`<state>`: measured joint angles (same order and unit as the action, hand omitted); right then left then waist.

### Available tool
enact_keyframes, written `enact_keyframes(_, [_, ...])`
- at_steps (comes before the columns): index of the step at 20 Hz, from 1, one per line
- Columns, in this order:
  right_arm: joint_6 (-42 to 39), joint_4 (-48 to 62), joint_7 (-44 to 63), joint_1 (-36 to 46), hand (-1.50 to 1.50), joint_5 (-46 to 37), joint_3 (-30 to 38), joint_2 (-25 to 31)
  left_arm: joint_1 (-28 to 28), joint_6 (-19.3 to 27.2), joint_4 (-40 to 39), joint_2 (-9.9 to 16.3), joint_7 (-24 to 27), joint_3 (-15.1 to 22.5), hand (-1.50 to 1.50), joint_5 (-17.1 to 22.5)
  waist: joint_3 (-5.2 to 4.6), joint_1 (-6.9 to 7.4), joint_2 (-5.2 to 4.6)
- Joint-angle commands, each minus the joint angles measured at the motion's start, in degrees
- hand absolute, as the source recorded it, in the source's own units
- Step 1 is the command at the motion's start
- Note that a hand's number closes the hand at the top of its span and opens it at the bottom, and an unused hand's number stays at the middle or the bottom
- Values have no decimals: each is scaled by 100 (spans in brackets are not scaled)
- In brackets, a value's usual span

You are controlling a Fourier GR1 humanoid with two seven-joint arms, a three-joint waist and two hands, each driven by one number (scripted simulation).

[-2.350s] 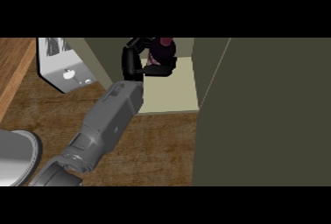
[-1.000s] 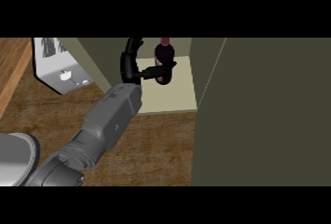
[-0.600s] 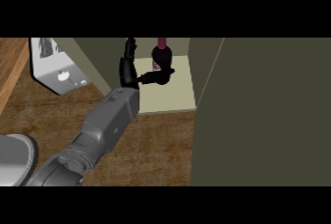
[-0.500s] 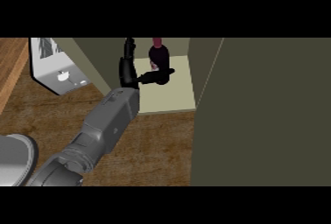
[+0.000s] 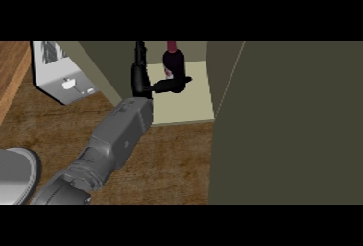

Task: Pick up the wine, place it into the cabinet and close the cabinet

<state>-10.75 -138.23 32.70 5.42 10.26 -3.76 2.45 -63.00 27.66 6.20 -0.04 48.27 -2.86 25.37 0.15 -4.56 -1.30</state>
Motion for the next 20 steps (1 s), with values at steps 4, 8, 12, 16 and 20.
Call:
enact_keyframes(4, [55, -147, 127, 56, -150, 215, 48, -5, 151, -374, -78, 30, 102, -33, -150, -42, -23, 72, -18])
enact_keyframes(8, [13, -343, 142, -183, -150, 165, -47, -7, 478, -781, -46, 4, 269, 1, -150, -13, -22, 106, 26])
enact_keyframes(12, [77, -333, 211, -58, -150, 160, -137, -20, 404, -876, -22, 3, 279, 92, -150, -44, -22, 113, 34])
enact_keyframes(16, [70, -320, 254, -5, -150, 216, -119, 17, 337, -978, 78, 4, 235, 24, -150, 224, -22, 59, 45])
enact_keyframes(20, [25, -195, 37, -139, -150, 236, -121, -53, 315, -1162, 144, 3, 120, 21, -150, 442, -18, 95, 57])
